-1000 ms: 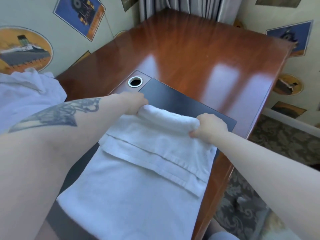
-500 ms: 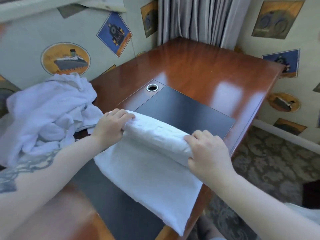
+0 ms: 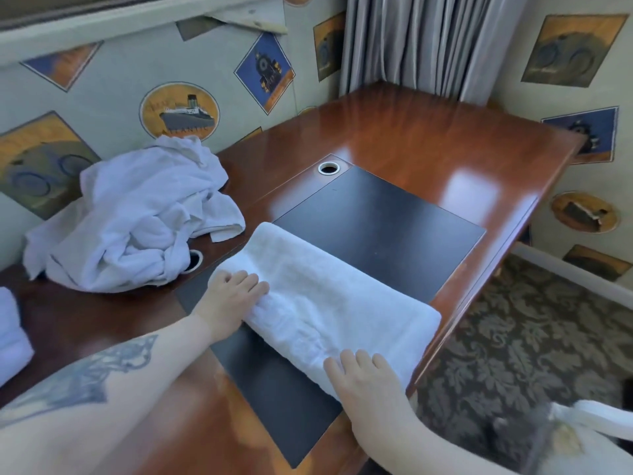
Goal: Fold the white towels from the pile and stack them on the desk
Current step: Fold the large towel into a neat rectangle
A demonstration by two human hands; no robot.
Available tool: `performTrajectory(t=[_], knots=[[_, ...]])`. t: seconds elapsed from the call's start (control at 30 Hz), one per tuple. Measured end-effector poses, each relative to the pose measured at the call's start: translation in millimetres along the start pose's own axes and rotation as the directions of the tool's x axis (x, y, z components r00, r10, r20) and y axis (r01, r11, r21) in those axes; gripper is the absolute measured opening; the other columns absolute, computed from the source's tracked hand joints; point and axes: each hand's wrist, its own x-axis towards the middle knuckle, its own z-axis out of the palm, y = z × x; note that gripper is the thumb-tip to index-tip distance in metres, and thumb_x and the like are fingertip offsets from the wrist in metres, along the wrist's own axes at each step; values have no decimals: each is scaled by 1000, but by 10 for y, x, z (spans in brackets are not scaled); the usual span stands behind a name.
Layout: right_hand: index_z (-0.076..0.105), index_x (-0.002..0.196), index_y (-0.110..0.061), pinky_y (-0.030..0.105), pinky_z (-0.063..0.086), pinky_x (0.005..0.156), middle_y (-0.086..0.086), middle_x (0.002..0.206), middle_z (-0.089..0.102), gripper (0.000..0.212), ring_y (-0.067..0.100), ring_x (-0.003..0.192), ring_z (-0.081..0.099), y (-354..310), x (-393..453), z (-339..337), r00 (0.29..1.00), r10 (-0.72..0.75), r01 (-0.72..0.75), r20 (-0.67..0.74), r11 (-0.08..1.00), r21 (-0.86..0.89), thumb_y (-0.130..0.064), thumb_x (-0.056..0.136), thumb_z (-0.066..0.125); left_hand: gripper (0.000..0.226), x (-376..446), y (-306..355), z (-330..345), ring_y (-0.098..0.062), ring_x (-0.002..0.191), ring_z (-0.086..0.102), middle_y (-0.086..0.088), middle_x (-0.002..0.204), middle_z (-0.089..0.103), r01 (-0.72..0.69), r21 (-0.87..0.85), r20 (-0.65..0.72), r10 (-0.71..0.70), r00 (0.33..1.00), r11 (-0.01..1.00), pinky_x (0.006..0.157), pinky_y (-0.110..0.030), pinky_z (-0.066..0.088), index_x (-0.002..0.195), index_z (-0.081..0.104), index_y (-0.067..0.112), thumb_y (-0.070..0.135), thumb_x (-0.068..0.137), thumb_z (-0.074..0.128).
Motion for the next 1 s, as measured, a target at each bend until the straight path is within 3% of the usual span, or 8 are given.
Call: performTrajectory(t=[0.13, 0.23, 0.37, 0.47, 0.63, 0.7, 0.8, 1.0], knots=[[57, 109, -14, 30, 36, 68, 3, 93, 53, 55, 21, 78, 50, 36, 11, 108, 972, -42, 5, 233, 988, 154, -17, 54, 62, 76, 14, 77, 39, -18, 100, 51, 7, 105, 48, 121, -54, 364, -93, 927, 991, 87, -32, 36, 126, 45, 29, 0, 57, 53], [52, 115, -23, 32, 37, 85, -6, 105, 50, 40, 19, 99, 47, 263, 153, 38, 941, -43, -117, 337, 890, 441, -43, 80, 51, 59, 211, 86, -135, -19, 111, 42, 6, 110, 42, 364, -242, 593, -160, 789, 899, 91, -31, 28, 132, 37, 31, 12, 78, 48], [56, 125, -35, 26, 24, 108, -13, 139, 44, 35, 11, 132, 32, 831, 623, -79, 992, 83, -111, 92, 922, 370, -37, 90, 53, 63, 426, 460, -368, -32, 141, 20, -14, 151, 26, 781, -253, 825, -294, 482, 571, 105, -46, 31, 150, 29, 26, 53, 94, 40], [39, 143, -38, 32, 25, 113, -3, 159, 19, 52, 16, 146, 16, 1006, 1028, -53, 976, -32, -43, 218, 943, 329, -34, 93, 54, 89, 526, 1031, -462, -30, 147, -21, -19, 160, -12, 917, -287, 856, -356, 376, 279, 114, -56, 19, 156, 3, 27, 77, 87, 30], [24, 148, -45, 43, 37, 107, -1, 163, -3, 64, 24, 148, 11, 1014, 1630, 8, 906, -193, 42, 377, 927, 373, -35, 94, 56, 106, 859, 2045, -617, -27, 143, -34, -15, 156, -33, 961, -266, 834, -519, 187, -81, 113, -58, -15, 153, -19, 13, 75, 86, 34], [18, 150, -45, 48, 19, 118, -1, 163, -13, 72, 23, 150, -2, 1029, 1830, 17, 878, -344, 285, 334, 935, 213, -43, 91, 58, 122, 996, 2278, -646, -30, 136, -45, -16, 149, -44, 958, -266, 831, -528, 173, -105, 104, -57, -30, 147, -30, 11, 85, 76, 36], [12, 153, -41, 45, -8, 121, -3, 163, -16, 73, 18, 149, -16, 1036, 2079, 58, 689, -667, 702, 284, 712, -29, -53, 92, 49, 140, 1049, 2305, -599, -28, 121, -60, -11, 130, -63, 953, -295, 820, -530, 215, -69, 85, -53, -45, 127, -52, 20, 97, 51, 37], [6, 153, -45, 45, -7, 121, -7, 164, -1, 68, 12, 150, -6, 1310, 2179, 270, 701, -624, 636, 345, 766, 93, -69, 92, 25, 150, 780, 2052, -477, -12, 125, -56, 7, 143, -54, 926, -329, 786, -490, 377, 184, 96, -49, -41, 137, -43, 33, 98, 38, 48]])
